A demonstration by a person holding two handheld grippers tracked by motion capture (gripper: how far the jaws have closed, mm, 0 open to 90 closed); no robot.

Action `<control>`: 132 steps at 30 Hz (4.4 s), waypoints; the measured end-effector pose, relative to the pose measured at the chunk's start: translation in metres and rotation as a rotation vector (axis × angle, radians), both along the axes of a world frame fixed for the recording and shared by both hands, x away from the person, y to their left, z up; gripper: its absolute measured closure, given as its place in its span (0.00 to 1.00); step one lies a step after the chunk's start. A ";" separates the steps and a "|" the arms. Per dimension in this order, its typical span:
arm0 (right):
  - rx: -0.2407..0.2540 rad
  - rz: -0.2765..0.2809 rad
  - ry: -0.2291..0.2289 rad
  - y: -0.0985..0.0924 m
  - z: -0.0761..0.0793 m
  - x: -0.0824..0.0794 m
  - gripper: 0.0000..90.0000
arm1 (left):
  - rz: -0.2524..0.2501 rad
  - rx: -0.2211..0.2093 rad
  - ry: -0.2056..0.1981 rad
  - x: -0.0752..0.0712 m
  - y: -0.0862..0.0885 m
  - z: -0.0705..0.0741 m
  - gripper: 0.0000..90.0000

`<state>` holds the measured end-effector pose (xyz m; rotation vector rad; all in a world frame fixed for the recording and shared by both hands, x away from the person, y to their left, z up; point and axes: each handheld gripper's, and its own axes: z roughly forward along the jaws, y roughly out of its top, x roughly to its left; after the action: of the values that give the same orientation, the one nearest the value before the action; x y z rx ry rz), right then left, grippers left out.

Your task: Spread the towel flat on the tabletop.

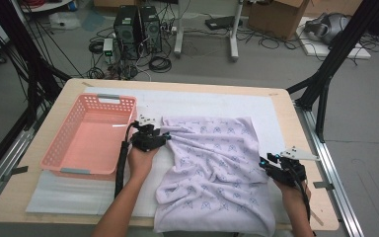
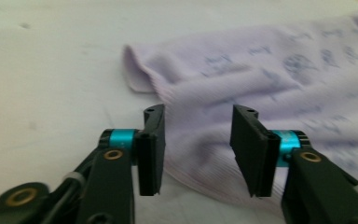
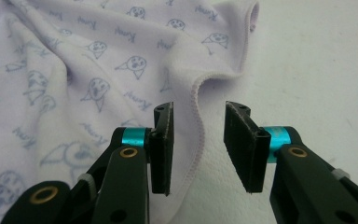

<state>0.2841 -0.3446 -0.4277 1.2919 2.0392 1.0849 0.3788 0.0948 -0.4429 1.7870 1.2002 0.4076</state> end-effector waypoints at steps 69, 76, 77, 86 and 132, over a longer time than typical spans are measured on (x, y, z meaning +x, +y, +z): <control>0.001 0.256 0.153 0.026 -0.013 0.020 0.90 | -0.214 0.183 -0.012 -0.045 -0.014 -0.006 0.59; -0.121 0.096 0.089 0.018 -0.011 0.055 0.93 | -0.108 0.199 -0.069 -0.039 -0.012 -0.005 0.95; -0.135 0.070 0.066 0.020 -0.009 0.060 0.93 | -0.072 0.194 -0.076 -0.035 -0.011 -0.004 0.96; -0.122 -0.142 -0.085 0.024 0.004 0.086 0.80 | 0.003 0.081 -0.105 -0.017 -0.002 0.002 0.88; 0.017 -0.055 0.003 -0.002 -0.008 0.001 0.63 | -0.203 -0.074 -0.005 -0.094 0.022 -0.002 0.50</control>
<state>0.2850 -0.3466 -0.4358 1.3511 1.9890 1.0775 0.2844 0.1169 -0.4445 1.8218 1.0058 0.2464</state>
